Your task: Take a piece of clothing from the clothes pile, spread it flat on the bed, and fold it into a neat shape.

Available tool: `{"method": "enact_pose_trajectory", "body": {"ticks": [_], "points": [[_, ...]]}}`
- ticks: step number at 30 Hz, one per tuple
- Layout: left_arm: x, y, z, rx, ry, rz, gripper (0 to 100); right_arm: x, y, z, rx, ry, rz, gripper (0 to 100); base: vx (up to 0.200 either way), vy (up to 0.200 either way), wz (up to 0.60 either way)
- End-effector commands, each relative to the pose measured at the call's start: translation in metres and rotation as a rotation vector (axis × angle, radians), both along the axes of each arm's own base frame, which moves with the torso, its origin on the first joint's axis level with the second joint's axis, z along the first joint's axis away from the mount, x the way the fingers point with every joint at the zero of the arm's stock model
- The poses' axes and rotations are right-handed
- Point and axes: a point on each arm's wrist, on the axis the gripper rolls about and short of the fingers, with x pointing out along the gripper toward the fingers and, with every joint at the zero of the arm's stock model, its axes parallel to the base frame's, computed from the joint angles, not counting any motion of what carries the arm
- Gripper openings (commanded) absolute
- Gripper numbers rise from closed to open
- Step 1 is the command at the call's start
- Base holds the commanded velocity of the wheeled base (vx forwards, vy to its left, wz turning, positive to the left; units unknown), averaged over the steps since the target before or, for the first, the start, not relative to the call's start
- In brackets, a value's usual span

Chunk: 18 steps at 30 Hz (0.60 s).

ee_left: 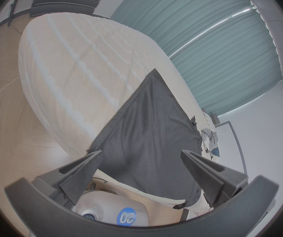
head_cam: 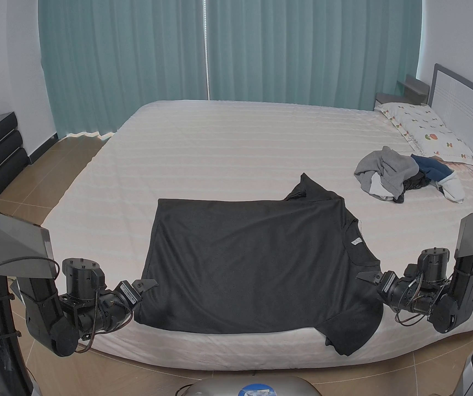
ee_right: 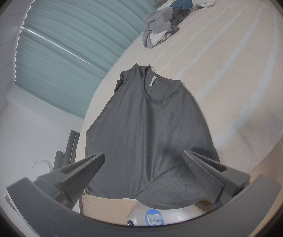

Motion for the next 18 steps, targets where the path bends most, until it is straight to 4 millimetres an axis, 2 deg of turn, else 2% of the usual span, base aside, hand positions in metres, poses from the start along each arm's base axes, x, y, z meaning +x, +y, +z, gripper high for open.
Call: {"method": "enact_pose_trajectory", "body": {"ticks": [1, 2, 9, 18], "points": [[-0.004, -0.001, -0.002, 0.010, 0.016, -0.008, 100, -0.003, 0.001, -0.005, -0.001, 0.018, 0.006, 100, 0.000, -0.200, 0.00], [-0.005, 0.000, -0.003, 0.012, 0.020, -0.009, 100, -0.003, 0.001, -0.006, -0.001, 0.019, 0.006, 100, 0.000, -0.200, 0.00], [-0.006, 0.010, -0.005, 0.083, 0.015, -0.052, 100, -0.003, 0.001, -0.007, -0.002, 0.021, 0.006, 100, 0.000, 0.000, 0.00], [-0.009, 0.031, -0.029, 0.260, 0.054, -0.157, 100, -0.002, 0.001, -0.009, 0.000, 0.024, 0.008, 100, 0.000, 0.000, 0.00]]}}
